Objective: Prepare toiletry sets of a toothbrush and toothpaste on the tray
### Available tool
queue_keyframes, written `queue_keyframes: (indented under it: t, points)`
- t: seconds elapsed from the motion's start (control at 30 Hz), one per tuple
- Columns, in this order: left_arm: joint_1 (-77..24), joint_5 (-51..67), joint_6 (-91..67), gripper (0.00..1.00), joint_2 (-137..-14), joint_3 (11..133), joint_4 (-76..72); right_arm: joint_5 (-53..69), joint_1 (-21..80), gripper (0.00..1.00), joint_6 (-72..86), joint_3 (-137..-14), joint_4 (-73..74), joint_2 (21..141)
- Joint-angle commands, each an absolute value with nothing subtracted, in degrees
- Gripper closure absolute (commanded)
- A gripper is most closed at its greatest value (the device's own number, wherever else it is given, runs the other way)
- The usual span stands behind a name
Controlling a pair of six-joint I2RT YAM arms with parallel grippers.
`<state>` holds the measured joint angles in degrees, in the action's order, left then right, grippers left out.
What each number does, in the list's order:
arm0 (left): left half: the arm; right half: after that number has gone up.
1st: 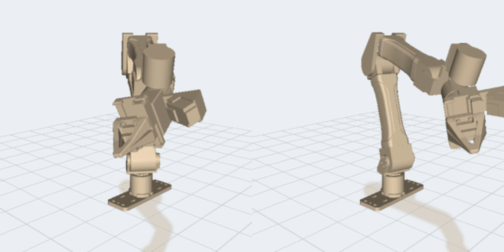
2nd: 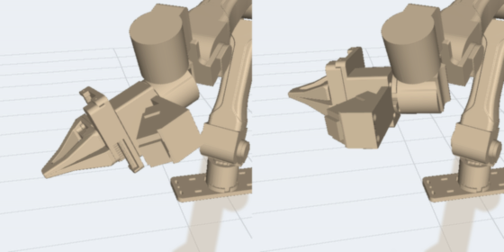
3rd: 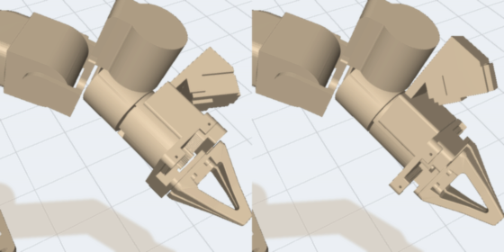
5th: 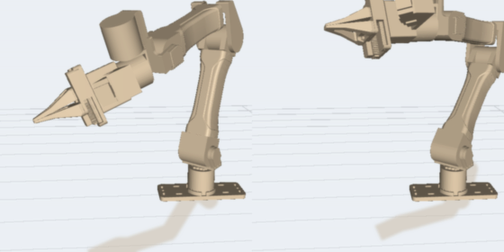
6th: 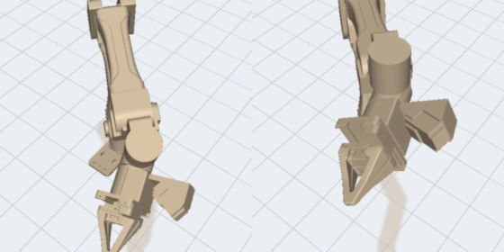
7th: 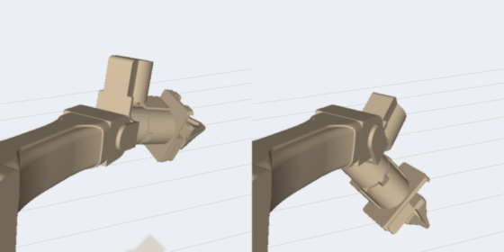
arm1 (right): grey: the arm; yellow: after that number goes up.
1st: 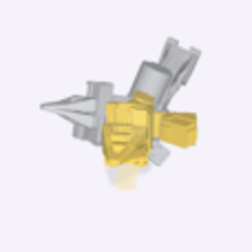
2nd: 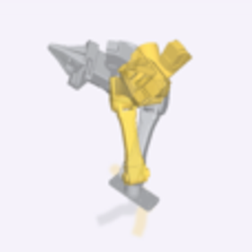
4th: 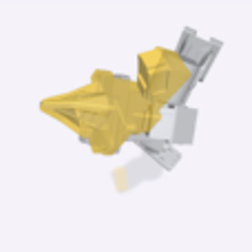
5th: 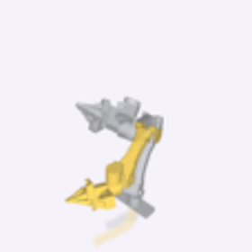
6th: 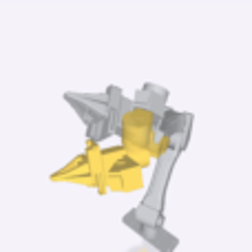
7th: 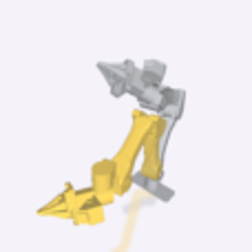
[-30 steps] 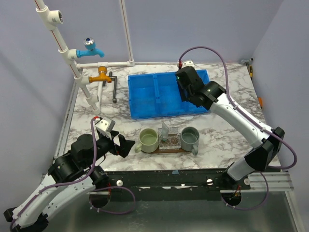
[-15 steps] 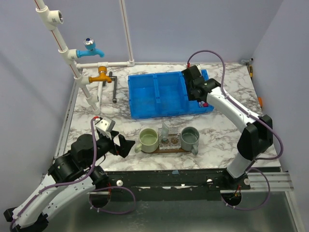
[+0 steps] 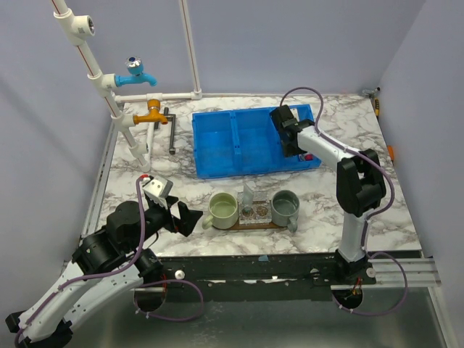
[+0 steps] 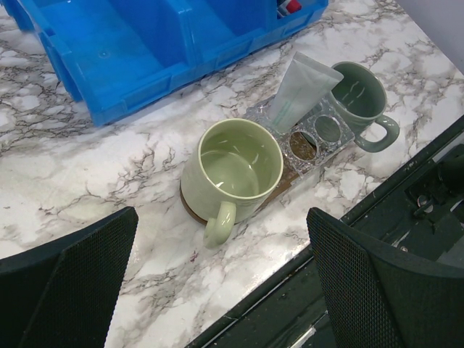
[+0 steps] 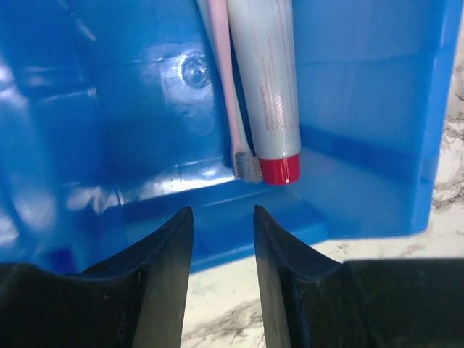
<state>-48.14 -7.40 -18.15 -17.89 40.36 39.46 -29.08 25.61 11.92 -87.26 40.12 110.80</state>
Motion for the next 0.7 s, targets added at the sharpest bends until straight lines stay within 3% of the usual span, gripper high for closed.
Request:
queue_keyframes:
  t: [0.0,0.67]
  points:
    - [-48.25,-8.94,-17.67,0.01,-17.6,39.91,39.88,-32.37,23.88,0.58,11.47,-90.89,38.85,114.49]
    - [-48.25,-9.05,-17.58,0.01,-17.71,39.84,39.81,-34.75,19.17,0.54,10.63,-95.74,38.03,122.39]
